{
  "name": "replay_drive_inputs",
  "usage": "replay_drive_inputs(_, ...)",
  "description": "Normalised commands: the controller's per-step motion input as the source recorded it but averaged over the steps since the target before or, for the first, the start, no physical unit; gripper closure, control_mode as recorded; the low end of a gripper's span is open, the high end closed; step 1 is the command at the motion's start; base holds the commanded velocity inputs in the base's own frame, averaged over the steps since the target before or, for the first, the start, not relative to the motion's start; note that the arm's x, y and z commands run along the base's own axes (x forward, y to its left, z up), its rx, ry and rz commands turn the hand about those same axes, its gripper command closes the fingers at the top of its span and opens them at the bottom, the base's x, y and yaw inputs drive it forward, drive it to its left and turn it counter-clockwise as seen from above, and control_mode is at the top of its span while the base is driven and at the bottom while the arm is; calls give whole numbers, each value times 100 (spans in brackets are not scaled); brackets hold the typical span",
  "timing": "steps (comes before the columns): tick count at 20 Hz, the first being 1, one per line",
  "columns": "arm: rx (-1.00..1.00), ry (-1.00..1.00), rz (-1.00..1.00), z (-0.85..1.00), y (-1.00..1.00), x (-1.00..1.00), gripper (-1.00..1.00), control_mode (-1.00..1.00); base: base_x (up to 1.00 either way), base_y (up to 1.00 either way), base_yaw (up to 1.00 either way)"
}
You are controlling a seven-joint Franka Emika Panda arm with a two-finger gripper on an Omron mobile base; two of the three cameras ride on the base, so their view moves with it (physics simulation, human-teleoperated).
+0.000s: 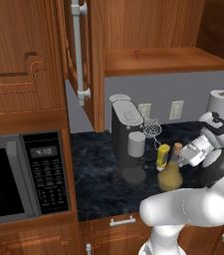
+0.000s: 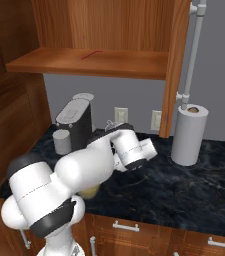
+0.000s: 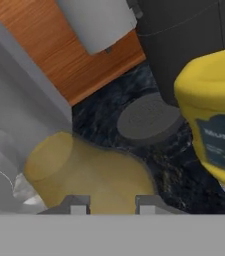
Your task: Pick the mustard and oil and vinegar bottle from the counter and place them in the cabinet.
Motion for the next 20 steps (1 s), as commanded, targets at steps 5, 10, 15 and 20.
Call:
replay_drive_inputs(5, 8, -7, 7, 12, 0, -32, 100, -100, 0, 0, 0)
replay_drive_inputs(10, 9, -5, 2, 30, 0, -12, 100, -100, 0, 0, 0)
replay_drive_inputs(15, 5, -4, 0, 14, 0, -1, 100, -100, 0, 0, 0)
replay_drive_inputs(20, 1, -4, 0, 1, 21, -25, 100, -100, 0, 0, 0)
